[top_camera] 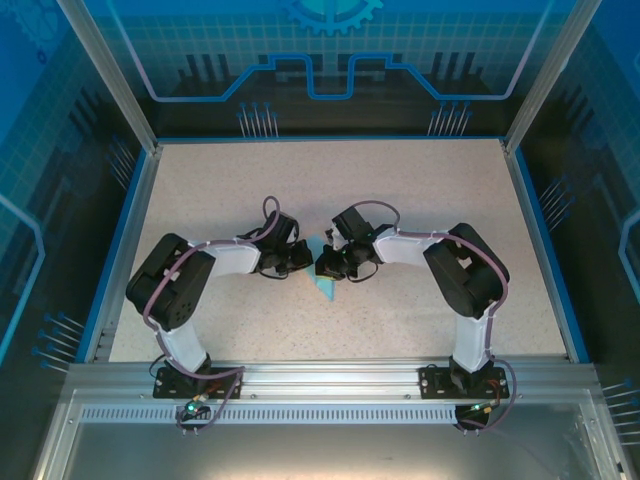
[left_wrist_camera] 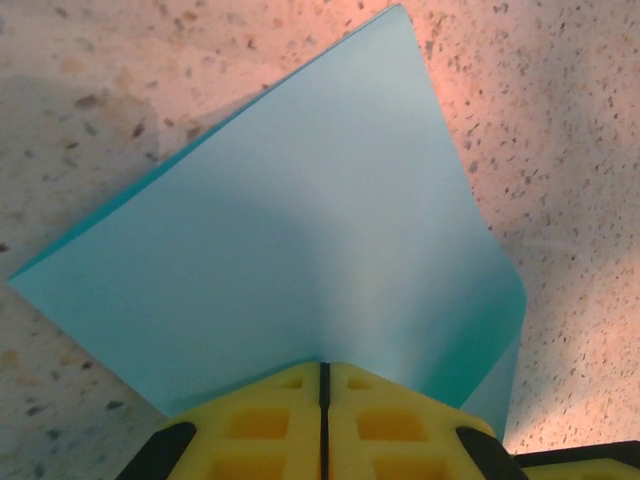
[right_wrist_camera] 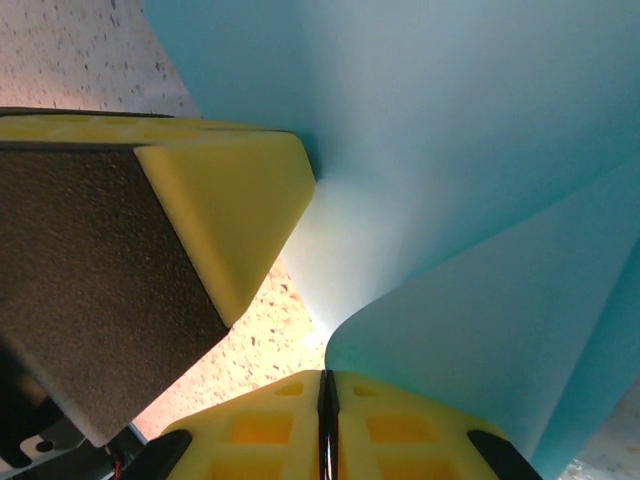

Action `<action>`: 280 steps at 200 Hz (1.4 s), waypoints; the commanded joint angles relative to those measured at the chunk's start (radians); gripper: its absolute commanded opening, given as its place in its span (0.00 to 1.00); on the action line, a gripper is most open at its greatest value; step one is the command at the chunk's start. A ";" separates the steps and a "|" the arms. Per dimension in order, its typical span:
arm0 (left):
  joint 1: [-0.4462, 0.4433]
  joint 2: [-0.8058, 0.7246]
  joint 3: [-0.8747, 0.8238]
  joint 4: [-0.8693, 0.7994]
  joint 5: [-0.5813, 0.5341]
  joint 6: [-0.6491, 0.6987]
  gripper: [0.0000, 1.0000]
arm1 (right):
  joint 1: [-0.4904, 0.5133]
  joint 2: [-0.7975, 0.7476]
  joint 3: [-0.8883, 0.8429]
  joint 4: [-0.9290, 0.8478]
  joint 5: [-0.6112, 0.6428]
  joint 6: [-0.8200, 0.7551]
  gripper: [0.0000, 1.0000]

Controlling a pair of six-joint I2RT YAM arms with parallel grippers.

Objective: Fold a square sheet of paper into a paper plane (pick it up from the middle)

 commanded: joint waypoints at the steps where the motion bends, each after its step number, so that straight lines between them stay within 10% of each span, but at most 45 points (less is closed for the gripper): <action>1: -0.001 0.039 0.018 -0.014 0.015 0.039 0.10 | 0.002 0.007 -0.017 0.026 0.027 0.033 0.11; 280: -0.006 0.052 0.022 -0.018 0.033 0.045 0.08 | -0.042 -0.003 -0.085 0.147 0.033 0.089 0.12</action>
